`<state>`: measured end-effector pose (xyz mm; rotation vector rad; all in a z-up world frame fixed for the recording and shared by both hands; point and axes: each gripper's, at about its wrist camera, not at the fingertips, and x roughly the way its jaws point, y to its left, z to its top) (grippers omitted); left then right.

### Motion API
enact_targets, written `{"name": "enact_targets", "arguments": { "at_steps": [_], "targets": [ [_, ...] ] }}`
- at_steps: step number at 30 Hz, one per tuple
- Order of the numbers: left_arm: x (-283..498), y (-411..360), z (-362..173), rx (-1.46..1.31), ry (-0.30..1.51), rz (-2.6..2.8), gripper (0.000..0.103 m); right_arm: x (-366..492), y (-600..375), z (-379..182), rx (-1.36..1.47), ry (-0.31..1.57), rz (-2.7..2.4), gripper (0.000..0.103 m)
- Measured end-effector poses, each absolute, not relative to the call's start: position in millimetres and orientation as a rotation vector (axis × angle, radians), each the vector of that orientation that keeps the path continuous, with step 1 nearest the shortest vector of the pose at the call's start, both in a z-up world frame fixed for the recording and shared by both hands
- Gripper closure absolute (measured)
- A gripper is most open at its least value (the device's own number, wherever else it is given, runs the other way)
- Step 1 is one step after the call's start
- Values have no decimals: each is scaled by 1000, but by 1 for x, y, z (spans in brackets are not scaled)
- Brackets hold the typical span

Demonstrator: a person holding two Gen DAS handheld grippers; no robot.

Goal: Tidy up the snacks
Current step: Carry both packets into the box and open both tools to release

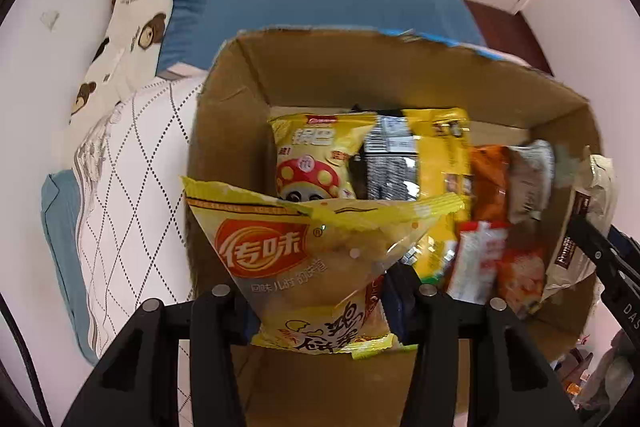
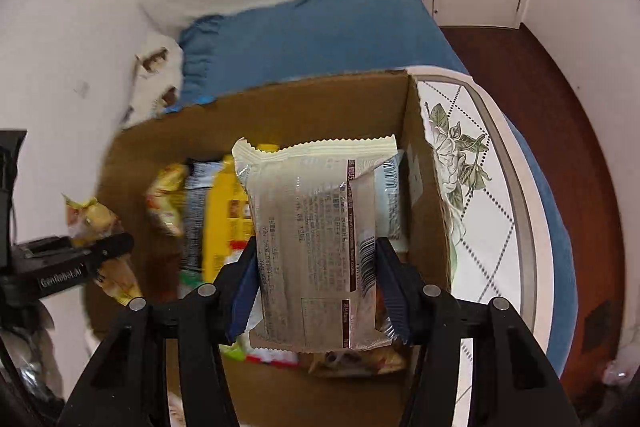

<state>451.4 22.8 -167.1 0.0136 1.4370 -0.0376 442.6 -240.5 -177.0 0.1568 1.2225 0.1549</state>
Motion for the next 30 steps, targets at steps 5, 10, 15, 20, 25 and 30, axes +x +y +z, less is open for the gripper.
{"name": "enact_targets", "arguments": {
  "at_steps": [5,10,15,20,25,30],
  "targets": [
    [460,29,-189,17,1480,-34,49,467,-243,-206,151,1307,91,29],
    [456,34,-195,-7,1471,-41,11,469,-236,-218,140,1323,101,9],
    [450,38,-195,-29,1441,-36,11,462,-229,-220,111,1324,89,5],
    [442,37,-191,-24,1420,-25,11,454,-224,-218,89,1307,77,5],
    [430,32,-179,-4,1375,-15,11,443,-223,-212,86,1291,81,5],
    [410,25,-160,3,1303,-25,11,425,-222,-197,62,1251,83,5]
  ]
}}
